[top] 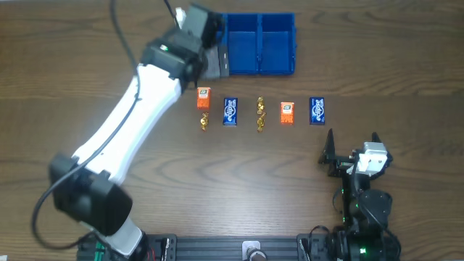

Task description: Sort Candies Into Trays

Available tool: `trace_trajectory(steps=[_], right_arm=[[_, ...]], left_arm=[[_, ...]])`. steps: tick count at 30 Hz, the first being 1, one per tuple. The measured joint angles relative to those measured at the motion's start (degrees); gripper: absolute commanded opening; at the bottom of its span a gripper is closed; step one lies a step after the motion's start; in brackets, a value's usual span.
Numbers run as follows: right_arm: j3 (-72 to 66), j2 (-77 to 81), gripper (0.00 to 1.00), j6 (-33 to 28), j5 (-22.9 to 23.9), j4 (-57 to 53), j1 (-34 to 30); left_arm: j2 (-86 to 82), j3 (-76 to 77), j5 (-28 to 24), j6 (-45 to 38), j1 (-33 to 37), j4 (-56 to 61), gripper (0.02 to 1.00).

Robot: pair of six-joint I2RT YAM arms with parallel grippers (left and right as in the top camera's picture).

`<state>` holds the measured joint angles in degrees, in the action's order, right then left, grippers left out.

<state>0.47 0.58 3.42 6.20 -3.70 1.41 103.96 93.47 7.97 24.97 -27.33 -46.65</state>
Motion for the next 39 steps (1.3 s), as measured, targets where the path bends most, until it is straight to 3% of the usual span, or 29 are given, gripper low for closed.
trace_trajectory(steps=[5, 14, 31, 35, 39], right_arm=[[0.0, 0.0, 0.998, 0.0, 0.0, 0.0, 0.0], [0.0, 0.0, 0.998, 0.0, 0.0, 0.0, 0.0], [0.0, 0.0, 0.998, 0.0, 0.0, 0.0, 0.0], [0.0, 0.0, 0.998, 0.0, 0.0, 0.0, 0.0], [0.0, 0.0, 0.998, 0.0, 0.0, 0.0, 0.0]], left_arm=[[7.54, -8.09, -2.38, 0.57, 0.5, 3.32, 0.967], [13.9, -8.48, -6.38, 0.76, 1.11, 4.98, 0.967], [16.33, -8.48, -7.65, 0.68, 3.56, 6.99, 0.941], [17.38, -8.48, -7.67, 0.48, 3.63, 8.2, 0.908], [17.51, -8.48, -7.63, 0.22, 3.67, 8.39, 0.807]])
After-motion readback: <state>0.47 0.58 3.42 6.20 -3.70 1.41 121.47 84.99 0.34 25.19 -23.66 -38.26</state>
